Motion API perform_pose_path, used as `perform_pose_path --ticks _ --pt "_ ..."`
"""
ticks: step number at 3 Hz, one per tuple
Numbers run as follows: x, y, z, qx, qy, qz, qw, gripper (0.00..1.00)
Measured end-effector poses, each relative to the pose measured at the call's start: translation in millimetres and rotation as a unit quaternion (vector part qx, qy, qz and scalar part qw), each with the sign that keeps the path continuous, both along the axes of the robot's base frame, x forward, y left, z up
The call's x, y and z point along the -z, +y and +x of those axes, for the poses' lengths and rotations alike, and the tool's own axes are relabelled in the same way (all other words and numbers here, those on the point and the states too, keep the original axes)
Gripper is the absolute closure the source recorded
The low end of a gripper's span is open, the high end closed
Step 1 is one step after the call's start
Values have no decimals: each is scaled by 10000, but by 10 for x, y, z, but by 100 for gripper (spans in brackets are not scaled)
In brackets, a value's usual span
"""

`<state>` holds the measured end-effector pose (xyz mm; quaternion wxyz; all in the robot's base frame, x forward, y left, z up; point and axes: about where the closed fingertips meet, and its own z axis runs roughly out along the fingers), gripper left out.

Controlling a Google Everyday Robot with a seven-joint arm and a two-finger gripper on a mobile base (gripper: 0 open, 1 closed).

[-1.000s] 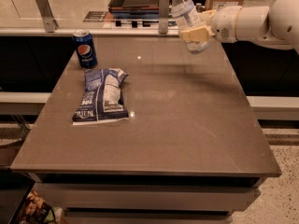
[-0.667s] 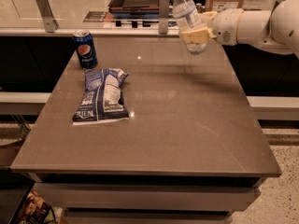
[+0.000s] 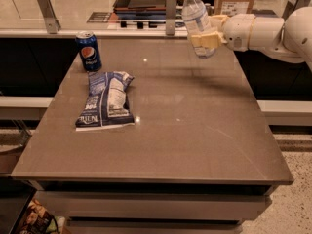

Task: Place blue plastic bottle upright

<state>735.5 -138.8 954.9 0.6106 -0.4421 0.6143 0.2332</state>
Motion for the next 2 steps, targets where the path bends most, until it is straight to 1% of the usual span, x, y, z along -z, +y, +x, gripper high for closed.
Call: perform_pose_path --ticks 2 --pt "140 10 112 -269 0 203 9994 100"
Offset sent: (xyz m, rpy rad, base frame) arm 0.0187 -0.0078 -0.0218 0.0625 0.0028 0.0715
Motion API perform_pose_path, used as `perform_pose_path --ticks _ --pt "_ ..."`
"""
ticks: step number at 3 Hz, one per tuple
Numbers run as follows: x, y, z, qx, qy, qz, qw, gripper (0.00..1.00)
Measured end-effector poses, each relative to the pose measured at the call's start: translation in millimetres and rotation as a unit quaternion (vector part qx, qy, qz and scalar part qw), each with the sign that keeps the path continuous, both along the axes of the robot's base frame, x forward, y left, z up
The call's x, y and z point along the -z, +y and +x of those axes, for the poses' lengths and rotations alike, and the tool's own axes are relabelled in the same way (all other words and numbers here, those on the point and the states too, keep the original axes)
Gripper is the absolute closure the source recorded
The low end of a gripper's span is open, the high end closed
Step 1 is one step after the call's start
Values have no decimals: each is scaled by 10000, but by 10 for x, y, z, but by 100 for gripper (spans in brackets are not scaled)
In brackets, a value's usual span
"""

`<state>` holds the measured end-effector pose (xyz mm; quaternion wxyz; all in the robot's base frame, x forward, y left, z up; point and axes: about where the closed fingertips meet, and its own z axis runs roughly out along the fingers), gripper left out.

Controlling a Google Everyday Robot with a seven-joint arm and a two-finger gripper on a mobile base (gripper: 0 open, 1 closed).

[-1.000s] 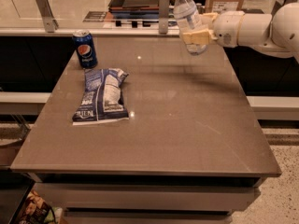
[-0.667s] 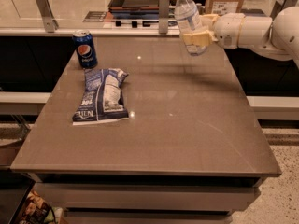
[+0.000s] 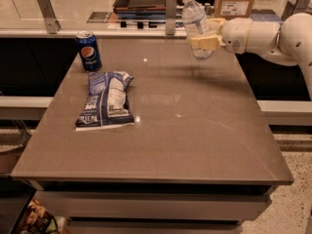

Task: Place blue plastic bottle upright

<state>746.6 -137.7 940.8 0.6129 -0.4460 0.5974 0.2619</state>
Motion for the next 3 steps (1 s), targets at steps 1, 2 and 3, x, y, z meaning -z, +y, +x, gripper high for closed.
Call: perform_pose_path --ticks 1,2,3 --pt "89 -9 47 -82 33 102 9999 100" --pt "205 -39 74 -124 72 233 9996 100" --pt "321 -57 97 -156 123 349 9992 100"
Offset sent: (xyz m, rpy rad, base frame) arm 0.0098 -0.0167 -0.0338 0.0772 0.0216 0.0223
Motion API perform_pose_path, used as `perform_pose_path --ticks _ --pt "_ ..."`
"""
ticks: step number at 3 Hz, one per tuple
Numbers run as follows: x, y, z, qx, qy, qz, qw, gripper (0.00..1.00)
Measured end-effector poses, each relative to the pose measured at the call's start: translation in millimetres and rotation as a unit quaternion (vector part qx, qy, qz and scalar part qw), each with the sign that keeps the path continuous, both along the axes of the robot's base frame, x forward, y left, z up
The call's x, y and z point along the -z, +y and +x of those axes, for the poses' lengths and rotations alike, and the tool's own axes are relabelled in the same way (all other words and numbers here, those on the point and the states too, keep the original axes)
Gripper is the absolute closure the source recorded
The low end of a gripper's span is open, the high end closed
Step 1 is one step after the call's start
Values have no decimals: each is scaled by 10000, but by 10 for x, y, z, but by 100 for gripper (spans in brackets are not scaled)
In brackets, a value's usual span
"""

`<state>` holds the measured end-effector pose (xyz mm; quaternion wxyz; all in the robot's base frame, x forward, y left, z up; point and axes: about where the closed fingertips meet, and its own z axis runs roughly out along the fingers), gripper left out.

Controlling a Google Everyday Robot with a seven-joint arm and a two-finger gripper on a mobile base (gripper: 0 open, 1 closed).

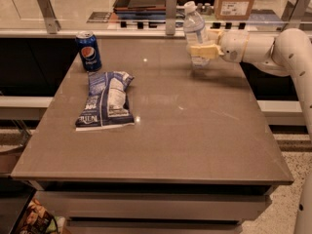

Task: Place blue plastic bottle upright

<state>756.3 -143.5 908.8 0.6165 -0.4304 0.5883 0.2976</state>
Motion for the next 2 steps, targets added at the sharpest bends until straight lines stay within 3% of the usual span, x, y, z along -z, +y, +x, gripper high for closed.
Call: perform_pose_path --ticks 2 --pt "133 -45 -1 8 28 170 9999 100"
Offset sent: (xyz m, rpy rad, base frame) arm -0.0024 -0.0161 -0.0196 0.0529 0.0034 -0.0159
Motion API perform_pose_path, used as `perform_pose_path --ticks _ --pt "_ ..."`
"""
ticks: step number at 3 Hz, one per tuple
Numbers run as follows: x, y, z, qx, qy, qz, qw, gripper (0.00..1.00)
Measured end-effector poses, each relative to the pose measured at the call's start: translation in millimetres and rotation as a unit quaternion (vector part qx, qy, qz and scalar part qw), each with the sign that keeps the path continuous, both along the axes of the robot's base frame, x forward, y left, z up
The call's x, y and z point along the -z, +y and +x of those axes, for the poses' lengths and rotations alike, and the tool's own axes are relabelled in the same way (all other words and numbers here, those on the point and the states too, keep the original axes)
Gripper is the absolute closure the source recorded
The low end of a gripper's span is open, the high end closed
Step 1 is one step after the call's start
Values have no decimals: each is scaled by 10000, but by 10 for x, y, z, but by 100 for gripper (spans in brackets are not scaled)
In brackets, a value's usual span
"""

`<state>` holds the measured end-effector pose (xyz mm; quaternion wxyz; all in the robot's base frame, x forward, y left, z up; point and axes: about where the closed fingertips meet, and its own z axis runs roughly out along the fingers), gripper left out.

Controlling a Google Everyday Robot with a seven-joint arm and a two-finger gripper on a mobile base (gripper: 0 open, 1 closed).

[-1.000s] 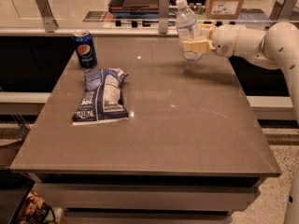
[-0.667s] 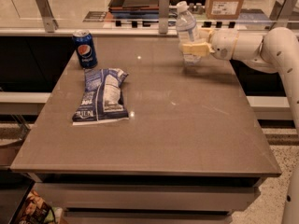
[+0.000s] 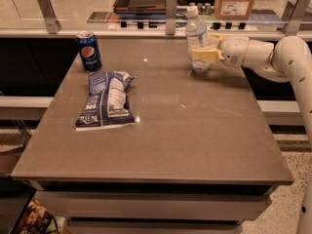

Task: Place blue plastic bottle upright

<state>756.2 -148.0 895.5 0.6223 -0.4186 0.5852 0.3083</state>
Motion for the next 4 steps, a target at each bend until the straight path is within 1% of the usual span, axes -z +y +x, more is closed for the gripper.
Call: perform_pose_path --ticks 3,4 --pt "98 -114 99 19 1 253 9997 100" --pt "134 -145 112 38 38 316 9995 100"
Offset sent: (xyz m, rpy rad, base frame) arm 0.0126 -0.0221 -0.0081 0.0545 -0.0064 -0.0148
